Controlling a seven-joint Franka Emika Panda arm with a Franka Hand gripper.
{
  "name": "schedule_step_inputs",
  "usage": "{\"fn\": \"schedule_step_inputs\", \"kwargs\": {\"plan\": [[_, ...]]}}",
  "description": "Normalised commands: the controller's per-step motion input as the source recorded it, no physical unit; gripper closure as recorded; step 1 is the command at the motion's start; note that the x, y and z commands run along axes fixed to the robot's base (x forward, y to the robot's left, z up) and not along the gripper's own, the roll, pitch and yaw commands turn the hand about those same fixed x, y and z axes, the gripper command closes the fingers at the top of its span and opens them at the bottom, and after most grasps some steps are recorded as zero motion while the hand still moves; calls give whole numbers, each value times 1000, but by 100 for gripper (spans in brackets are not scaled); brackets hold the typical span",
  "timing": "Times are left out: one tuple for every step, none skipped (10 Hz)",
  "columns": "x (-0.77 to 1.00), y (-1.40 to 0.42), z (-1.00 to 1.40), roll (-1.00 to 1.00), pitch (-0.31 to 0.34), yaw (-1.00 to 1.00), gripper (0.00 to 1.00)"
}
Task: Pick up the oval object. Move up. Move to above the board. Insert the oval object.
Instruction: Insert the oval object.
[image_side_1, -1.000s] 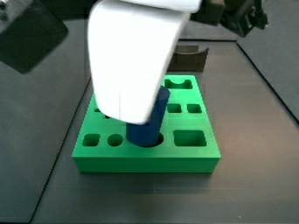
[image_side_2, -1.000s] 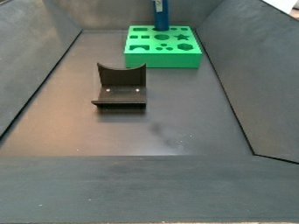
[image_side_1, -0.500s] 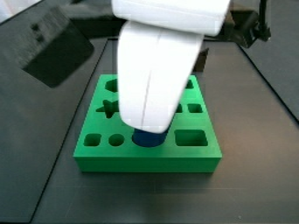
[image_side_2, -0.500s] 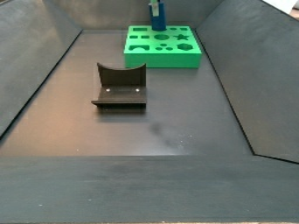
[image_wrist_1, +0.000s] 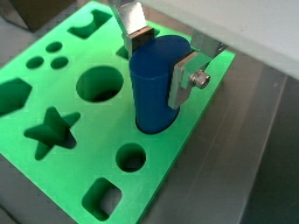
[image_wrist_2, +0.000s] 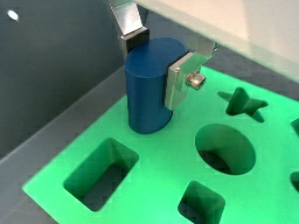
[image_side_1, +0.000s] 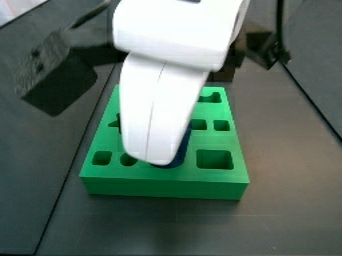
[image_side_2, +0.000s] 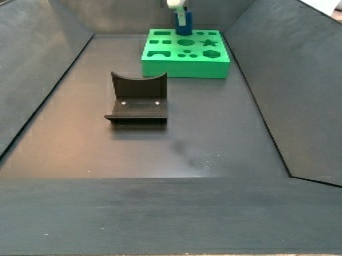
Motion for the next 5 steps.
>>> {"fn": "schedule_step_inputs", "kwargs": {"plan": [[-363,0,-649,31,-149,-26,100],[-277,0,-709,54,-130,-23,100],[-186,171,-31,-144,-194,0,100],[0,0,0,0,11,0,100],[0,0,0,0,0,0,100]]}}
